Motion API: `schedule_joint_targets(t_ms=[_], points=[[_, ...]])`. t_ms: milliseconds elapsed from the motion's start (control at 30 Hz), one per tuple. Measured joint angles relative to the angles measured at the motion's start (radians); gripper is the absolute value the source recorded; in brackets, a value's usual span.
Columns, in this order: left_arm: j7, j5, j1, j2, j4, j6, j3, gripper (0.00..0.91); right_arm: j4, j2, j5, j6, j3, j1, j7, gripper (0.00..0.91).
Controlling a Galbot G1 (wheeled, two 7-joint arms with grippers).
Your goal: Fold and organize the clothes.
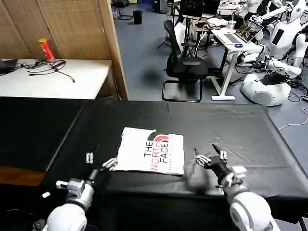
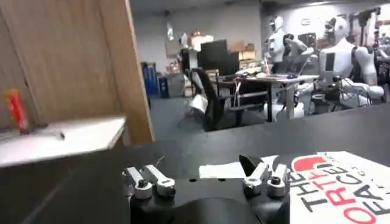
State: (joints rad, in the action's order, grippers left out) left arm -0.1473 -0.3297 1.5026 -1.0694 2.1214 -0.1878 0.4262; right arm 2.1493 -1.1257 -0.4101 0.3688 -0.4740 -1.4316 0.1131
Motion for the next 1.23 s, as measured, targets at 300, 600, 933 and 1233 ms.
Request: schedule_joint_targets(t_ms=[300, 600, 933, 1233], points=[[-0.033, 0.006, 0.181, 0.003, 0.09, 0.03, 0.043, 0.878, 0.053, -0.018, 0.181, -0.307, -0.039, -0.244, 0.045, 0.878], [-0.071, -0.001, 0.345, -0.012, 0.161, 0.033, 0.067, 0.878, 0.114, -0.057, 0.243, -0.399, -0.035, -0.448, 0.141, 0.878], [-0.08, -0.028, 0.454, -0.017, 0.188, 0.012, 0.13, 0.878, 0.164, -0.079, 0.228, -0.373, -0.017, -0.616, 0.211, 0.878], [-0.077, -0.037, 0.479, -0.014, 0.189, 0.001, 0.141, 0.878, 0.184, -0.084, 0.183, -0.318, -0.016, -0.643, 0.216, 0.878]])
